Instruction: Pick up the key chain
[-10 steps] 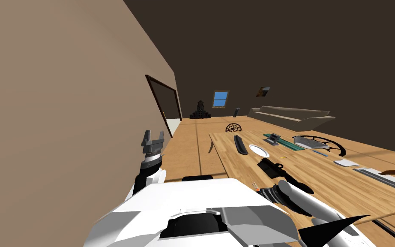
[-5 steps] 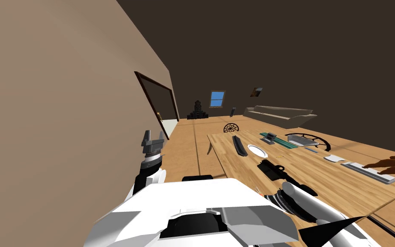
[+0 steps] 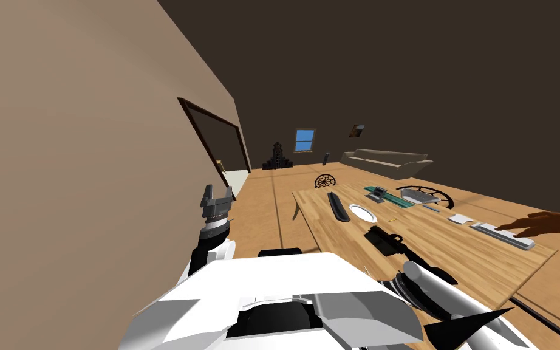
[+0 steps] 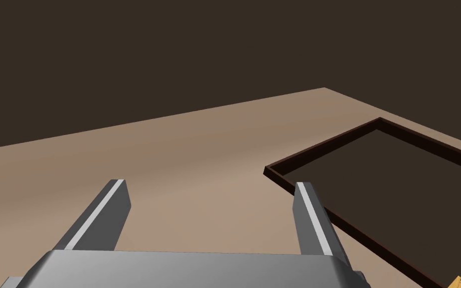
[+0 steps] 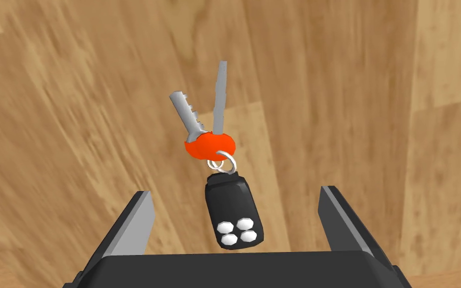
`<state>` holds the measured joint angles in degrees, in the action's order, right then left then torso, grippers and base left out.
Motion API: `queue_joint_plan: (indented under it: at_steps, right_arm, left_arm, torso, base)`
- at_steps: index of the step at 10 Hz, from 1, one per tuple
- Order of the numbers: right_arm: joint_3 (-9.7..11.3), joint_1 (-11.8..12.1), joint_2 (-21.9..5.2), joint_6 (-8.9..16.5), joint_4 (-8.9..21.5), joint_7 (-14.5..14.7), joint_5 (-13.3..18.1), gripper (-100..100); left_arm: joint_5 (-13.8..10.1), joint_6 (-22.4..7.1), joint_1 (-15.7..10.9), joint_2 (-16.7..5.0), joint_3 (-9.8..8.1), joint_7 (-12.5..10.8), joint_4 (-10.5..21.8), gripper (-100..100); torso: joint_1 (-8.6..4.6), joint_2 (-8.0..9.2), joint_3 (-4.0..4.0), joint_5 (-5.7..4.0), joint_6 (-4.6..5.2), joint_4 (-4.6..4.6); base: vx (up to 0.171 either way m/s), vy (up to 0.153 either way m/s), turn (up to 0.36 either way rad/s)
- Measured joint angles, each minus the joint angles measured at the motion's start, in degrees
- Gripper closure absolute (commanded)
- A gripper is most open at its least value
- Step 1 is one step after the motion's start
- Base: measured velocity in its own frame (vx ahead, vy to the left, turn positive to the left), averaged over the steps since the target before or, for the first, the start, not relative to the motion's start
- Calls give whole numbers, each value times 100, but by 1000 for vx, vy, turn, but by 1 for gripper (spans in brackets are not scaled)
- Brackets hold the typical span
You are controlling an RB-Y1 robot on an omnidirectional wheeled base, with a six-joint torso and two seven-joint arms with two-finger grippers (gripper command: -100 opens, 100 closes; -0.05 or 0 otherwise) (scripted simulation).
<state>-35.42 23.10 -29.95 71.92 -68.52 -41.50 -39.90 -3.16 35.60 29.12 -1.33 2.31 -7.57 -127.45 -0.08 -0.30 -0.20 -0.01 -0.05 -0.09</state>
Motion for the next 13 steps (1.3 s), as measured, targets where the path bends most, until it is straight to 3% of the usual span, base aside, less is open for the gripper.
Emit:
queue_joint_plan:
  at_steps: [6, 7, 11, 12, 13]
  right_arm:
    - [-277, -65, 126, -253, 463, 875, 79, -100]
    - [-283, -66, 128, -265, 476, 912, 79, 100]
    - [-280, -67, 126, -263, 472, 913, 80, 100]
    - [-281, -67, 126, -263, 473, 912, 80, 0]
    - [-281, -67, 126, -263, 473, 912, 80, 100]
  left_arm:
    - [0, 0, 0, 0, 0, 0, 0, 0]
    - [0, 0, -1, 0, 0, 0, 0, 0]
    - [0, 0, -2, 0, 0, 0, 0, 0]
    - [0, 0, -2, 0, 0, 0, 0, 0]
    - [0, 0, -2, 0, 0, 0, 0, 0]
  torso:
    - [-4, 4, 2, 0, -1, 1]
    - [-7, 17, 9, 0, -3, 3]
    - [-13, 37, 21, -3, 0, 8]
    - [-13, 37, 21, -3, 0, 8]
    - [-13, 37, 21, -3, 0, 8]
  base:
    - [81, 15, -94]
    - [7, 2, 4]
    - [0, 0, 0]
    - [0, 0, 0]
    - [-60, -13, 159]
